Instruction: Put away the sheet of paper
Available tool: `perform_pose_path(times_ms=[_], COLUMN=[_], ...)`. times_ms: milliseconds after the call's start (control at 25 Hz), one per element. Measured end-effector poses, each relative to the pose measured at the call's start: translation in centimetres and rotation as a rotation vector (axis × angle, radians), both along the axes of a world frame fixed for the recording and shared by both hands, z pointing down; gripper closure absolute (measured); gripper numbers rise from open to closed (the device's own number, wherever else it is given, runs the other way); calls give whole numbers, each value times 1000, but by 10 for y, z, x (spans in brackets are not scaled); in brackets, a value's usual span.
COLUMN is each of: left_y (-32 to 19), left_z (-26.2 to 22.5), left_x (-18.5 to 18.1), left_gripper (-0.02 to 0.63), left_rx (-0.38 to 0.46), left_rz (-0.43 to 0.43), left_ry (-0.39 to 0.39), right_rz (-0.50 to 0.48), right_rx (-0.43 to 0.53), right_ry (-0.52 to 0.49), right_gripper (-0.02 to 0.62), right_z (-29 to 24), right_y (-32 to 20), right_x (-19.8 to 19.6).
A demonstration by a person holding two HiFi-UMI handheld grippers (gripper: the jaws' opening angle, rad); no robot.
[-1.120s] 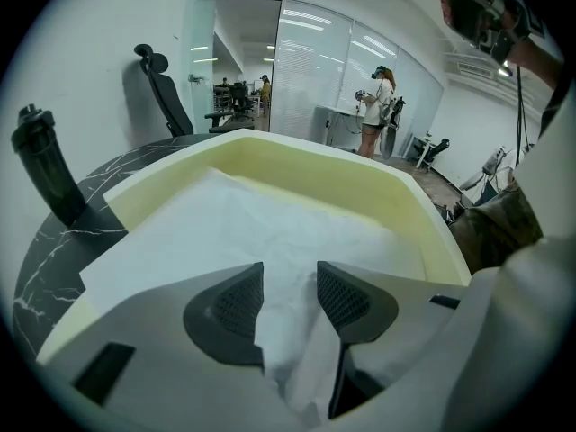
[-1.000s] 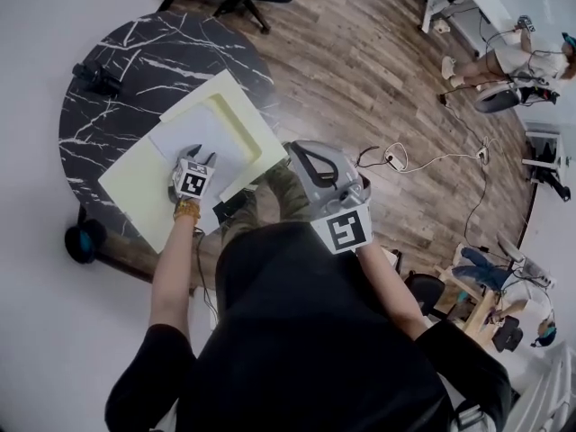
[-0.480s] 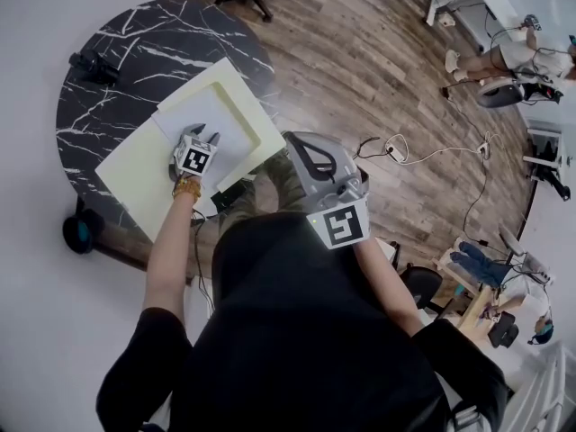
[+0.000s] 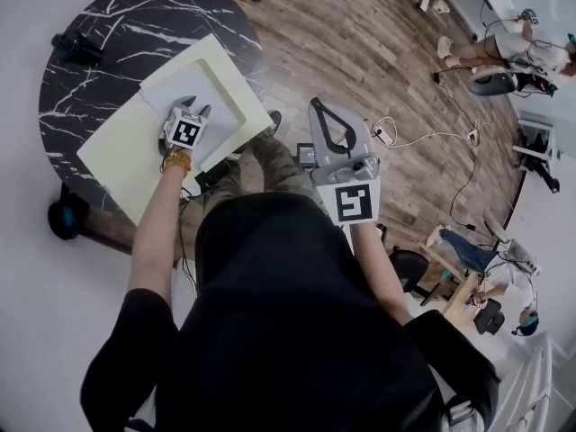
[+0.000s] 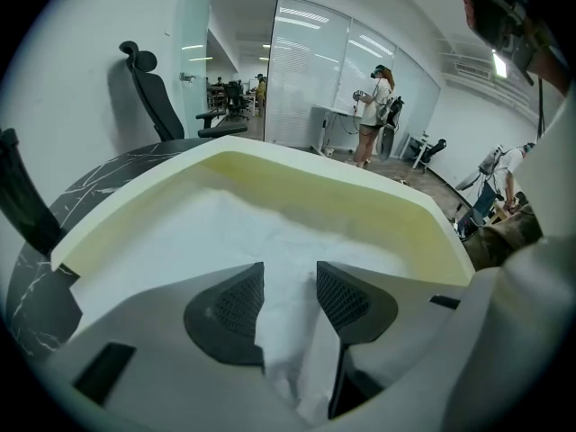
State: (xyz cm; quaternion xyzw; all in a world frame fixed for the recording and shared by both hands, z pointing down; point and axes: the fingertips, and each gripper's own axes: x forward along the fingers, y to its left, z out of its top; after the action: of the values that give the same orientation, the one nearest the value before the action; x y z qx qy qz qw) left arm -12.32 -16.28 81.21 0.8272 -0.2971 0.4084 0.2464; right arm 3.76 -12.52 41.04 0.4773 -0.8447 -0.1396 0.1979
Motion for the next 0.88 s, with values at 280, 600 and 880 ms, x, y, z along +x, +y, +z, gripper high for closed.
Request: perform_pose_path(times_ms=[280, 600, 880], left_y=[-4, -8, -15], left_z=[1, -2, -47], left_x=[14, 27, 33], left_gripper=[411, 410, 410], left_rx=[-11, -5, 170], left_rz=[9, 19, 30], left_ry=[15, 35, 78], right_rz=[101, 138, 126], right_rx=[23, 20, 25], right_ry=[-19, -28, -10], right_gripper=[597, 597, 597], right_z=[-6, -5, -5], right_y=[-4, 2, 2], right_x=[40, 55, 57])
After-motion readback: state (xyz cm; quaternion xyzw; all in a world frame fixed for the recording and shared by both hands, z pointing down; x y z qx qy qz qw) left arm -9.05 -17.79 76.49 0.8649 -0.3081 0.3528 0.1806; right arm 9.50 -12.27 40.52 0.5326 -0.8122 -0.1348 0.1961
